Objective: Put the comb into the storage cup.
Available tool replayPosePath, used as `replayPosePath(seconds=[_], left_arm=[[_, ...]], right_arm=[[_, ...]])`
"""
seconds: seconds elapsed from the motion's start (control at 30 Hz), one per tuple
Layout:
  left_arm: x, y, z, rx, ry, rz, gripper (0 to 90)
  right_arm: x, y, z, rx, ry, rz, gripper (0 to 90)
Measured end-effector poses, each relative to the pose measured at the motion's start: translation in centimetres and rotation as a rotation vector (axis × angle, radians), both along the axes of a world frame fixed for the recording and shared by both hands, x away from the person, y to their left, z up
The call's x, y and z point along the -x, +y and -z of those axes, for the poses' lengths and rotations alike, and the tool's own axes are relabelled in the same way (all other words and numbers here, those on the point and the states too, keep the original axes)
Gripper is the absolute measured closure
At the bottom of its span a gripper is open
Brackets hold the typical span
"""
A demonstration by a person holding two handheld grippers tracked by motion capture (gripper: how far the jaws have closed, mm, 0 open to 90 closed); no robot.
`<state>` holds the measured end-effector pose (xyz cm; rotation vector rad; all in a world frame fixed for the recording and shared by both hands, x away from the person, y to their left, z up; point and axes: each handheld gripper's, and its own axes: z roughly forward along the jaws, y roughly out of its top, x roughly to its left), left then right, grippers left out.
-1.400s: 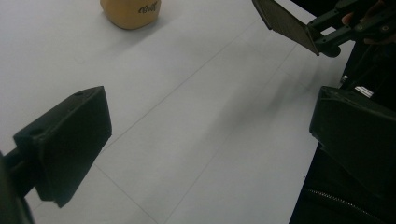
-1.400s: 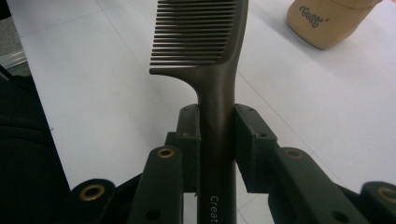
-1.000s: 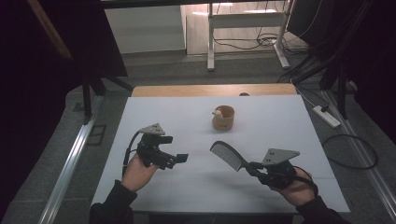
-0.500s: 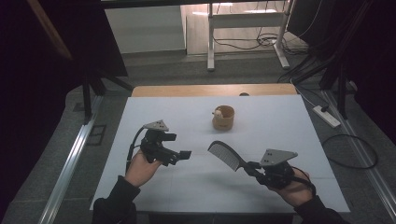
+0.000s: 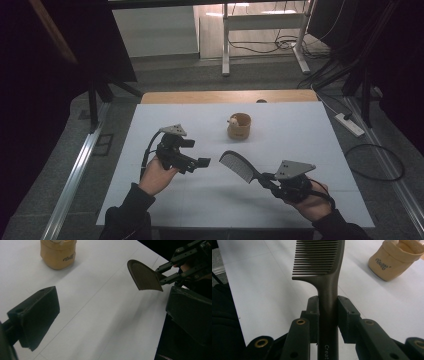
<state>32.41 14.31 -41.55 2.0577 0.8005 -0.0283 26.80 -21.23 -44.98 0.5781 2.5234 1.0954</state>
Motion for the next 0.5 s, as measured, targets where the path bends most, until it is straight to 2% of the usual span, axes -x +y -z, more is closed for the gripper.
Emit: replayPosePath(seconds=[0.37, 0.5], left_arm=[[-0.7, -1.2, 0.0, 0.001, 0.015, 0.024, 0.0], [-1.0, -1.6, 0.2, 0.022, 0.034, 0.031, 0.0]], right_arm=[[0.2, 0.7, 0.1, 0.005, -0.032, -0.015, 72.4], [0.3, 1.0, 0.1, 0.005, -0.038, -0.023, 72.4]])
